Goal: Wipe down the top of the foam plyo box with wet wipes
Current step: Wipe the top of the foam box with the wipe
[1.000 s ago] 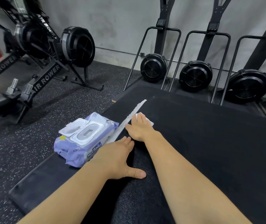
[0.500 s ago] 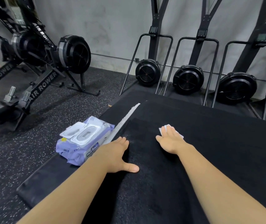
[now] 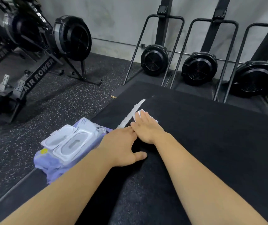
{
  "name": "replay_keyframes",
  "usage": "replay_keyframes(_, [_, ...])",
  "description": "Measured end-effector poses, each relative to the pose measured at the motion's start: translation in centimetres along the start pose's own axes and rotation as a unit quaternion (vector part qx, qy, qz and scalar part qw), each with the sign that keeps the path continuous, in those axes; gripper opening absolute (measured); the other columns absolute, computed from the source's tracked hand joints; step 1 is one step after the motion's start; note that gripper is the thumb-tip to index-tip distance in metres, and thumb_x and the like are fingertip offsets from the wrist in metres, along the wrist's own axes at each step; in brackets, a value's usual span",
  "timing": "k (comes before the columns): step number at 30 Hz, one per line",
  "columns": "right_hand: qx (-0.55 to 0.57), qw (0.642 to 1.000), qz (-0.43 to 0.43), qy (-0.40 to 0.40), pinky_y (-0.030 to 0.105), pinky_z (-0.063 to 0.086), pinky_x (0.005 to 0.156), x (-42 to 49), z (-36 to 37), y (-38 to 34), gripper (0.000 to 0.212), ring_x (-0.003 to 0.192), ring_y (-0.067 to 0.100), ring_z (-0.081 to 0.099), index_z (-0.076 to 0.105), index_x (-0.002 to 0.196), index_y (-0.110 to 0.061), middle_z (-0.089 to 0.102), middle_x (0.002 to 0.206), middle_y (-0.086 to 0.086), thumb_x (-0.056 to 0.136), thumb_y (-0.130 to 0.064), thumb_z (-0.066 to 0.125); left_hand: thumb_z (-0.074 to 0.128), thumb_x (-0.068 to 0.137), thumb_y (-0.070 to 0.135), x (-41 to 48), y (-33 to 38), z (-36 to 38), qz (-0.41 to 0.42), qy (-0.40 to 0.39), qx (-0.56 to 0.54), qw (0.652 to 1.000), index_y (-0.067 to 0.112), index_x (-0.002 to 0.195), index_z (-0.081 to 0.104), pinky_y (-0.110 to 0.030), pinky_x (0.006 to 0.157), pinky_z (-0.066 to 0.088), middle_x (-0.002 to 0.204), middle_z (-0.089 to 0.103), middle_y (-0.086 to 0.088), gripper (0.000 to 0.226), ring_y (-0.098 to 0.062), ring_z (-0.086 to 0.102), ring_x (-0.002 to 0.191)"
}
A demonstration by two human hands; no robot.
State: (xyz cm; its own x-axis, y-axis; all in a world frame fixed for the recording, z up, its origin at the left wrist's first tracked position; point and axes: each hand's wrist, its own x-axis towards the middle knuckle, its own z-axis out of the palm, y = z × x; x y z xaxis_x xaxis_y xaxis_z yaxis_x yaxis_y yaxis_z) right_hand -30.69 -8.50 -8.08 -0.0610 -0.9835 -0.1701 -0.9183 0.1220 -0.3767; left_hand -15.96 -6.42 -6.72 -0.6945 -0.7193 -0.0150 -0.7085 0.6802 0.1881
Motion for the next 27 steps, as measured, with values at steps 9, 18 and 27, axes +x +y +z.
replay_keyframes(9, [-0.027,0.993,0.115,-0.017,0.037,0.013,0.121,-6.8,-3.2,7.2,0.05,0.148,0.015,0.005,0.016,0.152,-0.019,0.004,0.161,-0.005,0.105,-0.034,0.02,0.042,0.093,0.057,1.2,1.0,0.3,-0.039,-0.072,-0.029,0.996,0.017,0.155,0.012,-0.027,0.118,0.008,0.163,0.004,0.003,0.08,-0.01,0.001,0.149])
replay_keyframes(18, [0.018,0.993,0.113,-0.041,0.042,0.011,0.121,-1.4,-2.3,1.1,0.057,0.148,0.022,0.001,0.016,0.152,-0.011,0.002,0.159,0.002,0.103,-0.04,0.022,0.055,0.088,0.058,1.6,1.1,0.1,-0.039,-0.083,-0.083,0.992,0.021,0.156,0.006,-0.026,0.119,0.007,0.163,-0.001,0.006,0.092,-0.01,-0.003,0.149])
replay_keyframes(27, [-0.028,0.998,0.022,-0.056,0.035,-0.002,0.123,1.7,-3.2,1.1,0.056,0.151,0.016,-0.012,0.008,0.157,-0.015,-0.01,0.165,0.002,0.106,-0.032,0.022,0.059,0.086,0.058,1.9,0.9,0.3,-0.054,-0.086,-0.106,0.989,0.019,0.156,0.003,-0.023,0.119,0.001,0.162,-0.004,0.005,0.097,-0.009,-0.006,0.148])
